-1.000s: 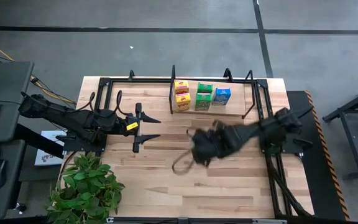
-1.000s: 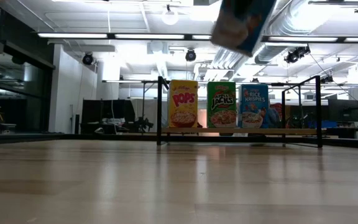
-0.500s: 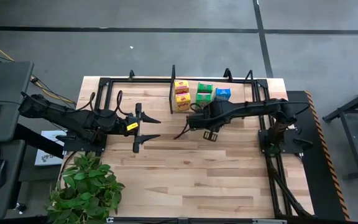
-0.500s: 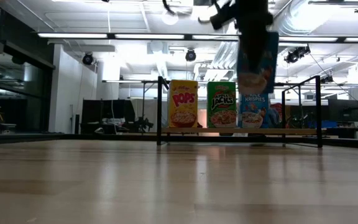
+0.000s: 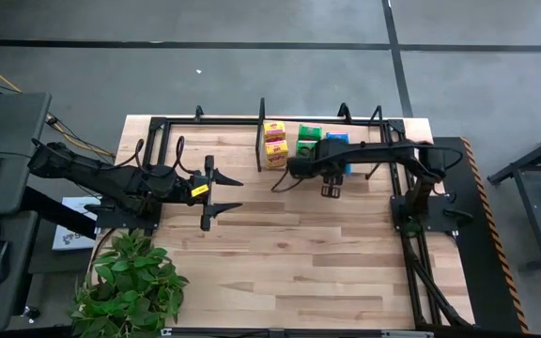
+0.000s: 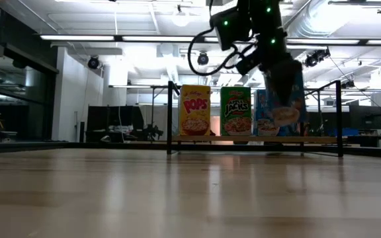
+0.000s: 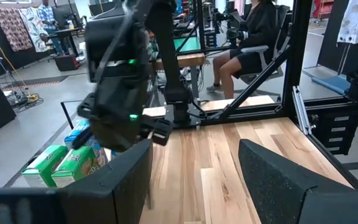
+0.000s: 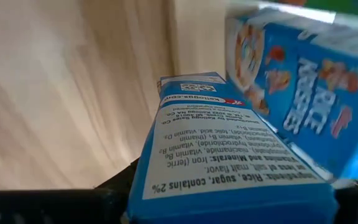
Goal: Stack cereal on shelf
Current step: Put the blue cereal box on the shelf
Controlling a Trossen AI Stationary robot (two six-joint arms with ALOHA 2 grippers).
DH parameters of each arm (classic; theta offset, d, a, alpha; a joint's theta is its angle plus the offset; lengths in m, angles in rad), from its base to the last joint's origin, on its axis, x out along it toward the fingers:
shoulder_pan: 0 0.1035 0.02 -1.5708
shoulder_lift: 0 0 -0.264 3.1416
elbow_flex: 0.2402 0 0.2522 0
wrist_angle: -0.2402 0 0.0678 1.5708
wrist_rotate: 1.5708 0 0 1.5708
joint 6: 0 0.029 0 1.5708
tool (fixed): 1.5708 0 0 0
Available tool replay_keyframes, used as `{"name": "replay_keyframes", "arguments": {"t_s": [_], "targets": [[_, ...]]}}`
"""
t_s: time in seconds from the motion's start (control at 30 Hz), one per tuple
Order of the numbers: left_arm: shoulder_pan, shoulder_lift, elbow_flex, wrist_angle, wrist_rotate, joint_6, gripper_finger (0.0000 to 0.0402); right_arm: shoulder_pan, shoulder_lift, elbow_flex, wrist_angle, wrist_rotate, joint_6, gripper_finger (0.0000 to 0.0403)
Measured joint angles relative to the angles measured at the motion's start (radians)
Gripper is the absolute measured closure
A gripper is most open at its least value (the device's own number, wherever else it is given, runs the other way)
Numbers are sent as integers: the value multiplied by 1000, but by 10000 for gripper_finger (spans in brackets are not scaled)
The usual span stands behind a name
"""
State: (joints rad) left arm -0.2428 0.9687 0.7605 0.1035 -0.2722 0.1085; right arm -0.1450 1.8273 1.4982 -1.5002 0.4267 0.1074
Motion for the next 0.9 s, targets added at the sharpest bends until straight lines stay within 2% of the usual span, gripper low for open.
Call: {"name": "replay_keyframes", "arguments": {"t_s": [0.2, 0.4, 0.6, 0.73, 0.9], "targets": [[0, 0, 0, -1, 0, 0, 172, -50, -1, -2, 114, -17, -68, 251], [0, 0, 0, -2, 0, 0, 172, -82, -1, -2, 114, -20, -83, 251], [0, 0, 0, -7, 0, 0, 172, -86, -8, -2, 107, -93, -93, 251], [0, 0, 0, -18, 0, 0, 172, -86, -75, -24, 123, -104, -91, 251], [0, 0, 0, -24, 0, 0, 172, -86, -227, -133, 247, -88, -82, 251]]}}
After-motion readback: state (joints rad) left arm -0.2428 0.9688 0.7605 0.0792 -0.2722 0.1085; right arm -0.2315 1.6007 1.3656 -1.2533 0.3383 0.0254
